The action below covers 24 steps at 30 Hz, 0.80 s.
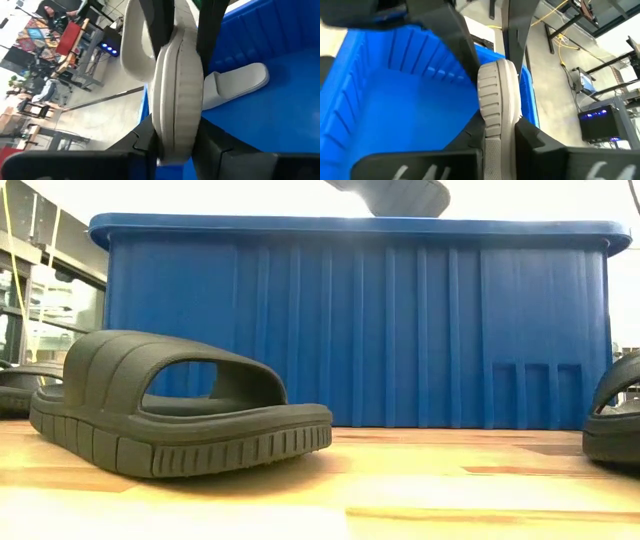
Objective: Pick and place slides into bin
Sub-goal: Put the gray slide into the blue bin
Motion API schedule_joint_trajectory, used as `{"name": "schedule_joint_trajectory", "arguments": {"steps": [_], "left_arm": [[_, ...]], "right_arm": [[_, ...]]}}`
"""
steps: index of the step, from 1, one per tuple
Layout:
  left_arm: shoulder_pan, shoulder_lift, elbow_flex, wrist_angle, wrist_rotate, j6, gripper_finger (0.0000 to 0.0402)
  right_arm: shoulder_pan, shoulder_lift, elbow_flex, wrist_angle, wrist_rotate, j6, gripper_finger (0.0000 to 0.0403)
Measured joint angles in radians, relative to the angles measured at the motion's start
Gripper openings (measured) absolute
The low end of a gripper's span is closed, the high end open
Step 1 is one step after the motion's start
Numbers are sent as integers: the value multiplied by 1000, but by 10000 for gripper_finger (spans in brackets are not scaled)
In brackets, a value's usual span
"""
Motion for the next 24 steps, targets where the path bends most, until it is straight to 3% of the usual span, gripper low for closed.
{"name": "schedule_joint_trajectory", "arguments": {"steps": [9,15,24], "left_arm": [[3,-31,0,-38,-60,-32,146],[29,-77,0,-3,110,-157,152],[103,-126,0,88,341,-304,130]], "right_arm": [[-3,-86,1,-114,11,14,25],[10,-145,3,-33,-114,9,23],[13,-255,2,61,-252,-17,21]]}}
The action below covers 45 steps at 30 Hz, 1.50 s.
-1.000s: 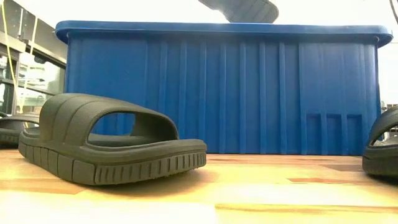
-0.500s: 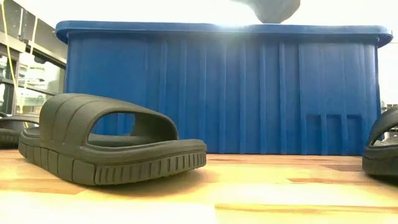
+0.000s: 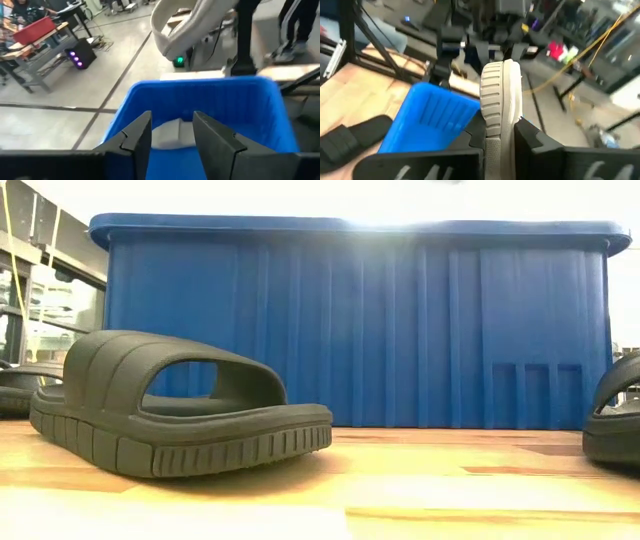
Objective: Pick and place slides into bin
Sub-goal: Put the gray slide into the blue bin
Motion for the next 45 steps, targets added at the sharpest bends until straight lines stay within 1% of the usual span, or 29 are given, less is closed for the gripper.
{"name": "schedule_joint_trajectory", "arguments": {"steps": [3,6,8,12,15,17,21,23,24,28,36,41,45], "left_arm": [[-1,-1,0,8,16,-11,122],[-3,-1,0,8,22,-12,116],[-3,-1,0,9,26,-18,113],[-2,-1,0,10,29,-47,111],[-2,-1,0,10,26,-61,112],[-2,-1,0,10,25,-63,112],[-2,0,0,10,18,-65,111],[-2,0,0,10,17,-74,112],[-2,0,0,10,17,-82,112],[-2,0,0,10,16,-90,112],[-2,0,0,10,15,-116,113],[-2,0,0,10,15,-121,113],[-2,0,0,7,22,-138,113]], "right_arm": [[4,-42,0,42,-52,-58,21],[18,-83,0,85,-117,-177,21],[31,-99,1,97,-130,-243,21],[37,-120,0,75,-126,-321,20],[37,-129,0,38,-98,-395,20],[37,-130,0,3,-46,-448,20],[36,-125,0,-37,36,-478,20],[36,-125,0,-53,37,-490,20],[36,-125,0,-58,27,-501,20],[22,-125,0,-129,-84,-578,20],[-99,-126,-7,-215,-277,-555,20],[-170,-146,-79,-228,-408,-591,20],[-218,-187,-182,-199,-426,-589,20]]}}
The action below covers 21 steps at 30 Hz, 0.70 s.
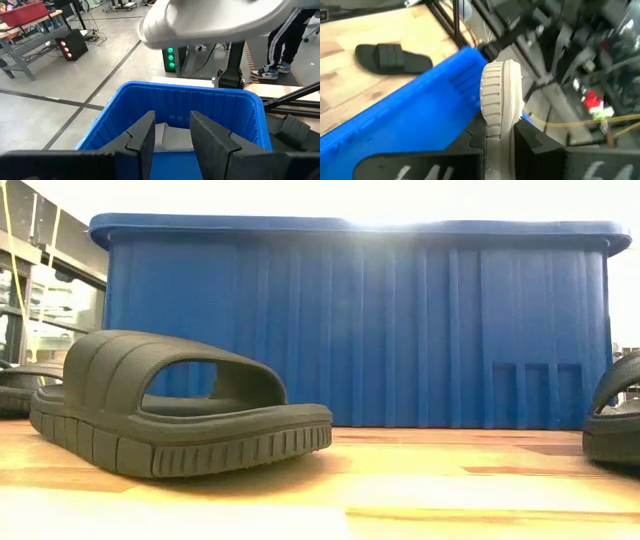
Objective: Pick and place slides into bin
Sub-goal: Put the gray slide into the blue bin
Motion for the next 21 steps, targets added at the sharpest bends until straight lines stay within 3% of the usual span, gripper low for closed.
{"name": "schedule_joint_trajectory", "arguments": {"steps": [4,13,21], "left_arm": [[0,0,0,-26,0,-2,113],[0,0,0,-53,0,-2,113],[0,0,0,-99,-1,-4,113]], "right_arm": [[-58,-72,-165,93,-94,1,20],[-191,-318,-599,487,-300,0,20],[-229,-468,-821,700,-335,49,20]]}}
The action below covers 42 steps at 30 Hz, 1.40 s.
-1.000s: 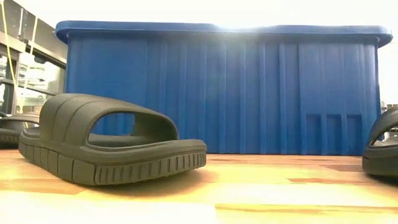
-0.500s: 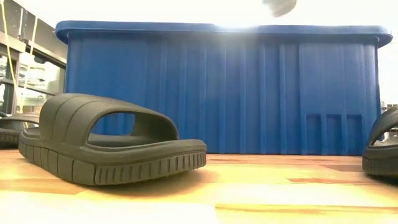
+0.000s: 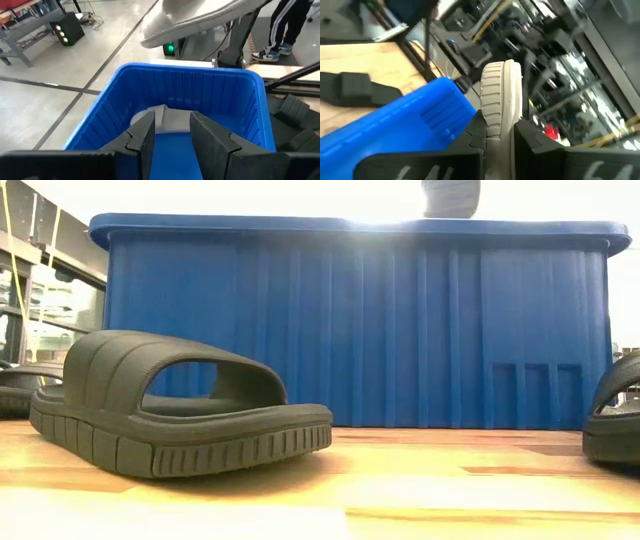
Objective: Pick and place slides into bin
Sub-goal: Put the gray slide into the blue bin
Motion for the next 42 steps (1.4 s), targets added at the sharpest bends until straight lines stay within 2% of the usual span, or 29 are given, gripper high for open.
{"name": "schedule_joint_trajectory", "arguments": {"steps": [10,17,20,25,33,38,42], "left_arm": [[0,0,0,-53,9,-25,113],[0,0,0,-118,7,-24,113],[0,0,0,-141,-3,-6,113],[0,0,0,-174,-14,27,113],[0,0,0,-188,-19,31,113],[0,0,0,-189,-19,38,113],[0,0,0,-189,-21,37,113]], "right_arm": [[0,-47,-194,-14,-42,-302,19],[-79,-51,-347,80,-73,-416,19],[-137,-51,-397,101,-151,-479,19],[-256,-51,-473,99,-343,-610,19],[-475,-50,-534,102,-627,-685,19],[-571,-49,-534,106,-722,-645,18],[-614,-49,-534,107,-747,-586,18]]}}
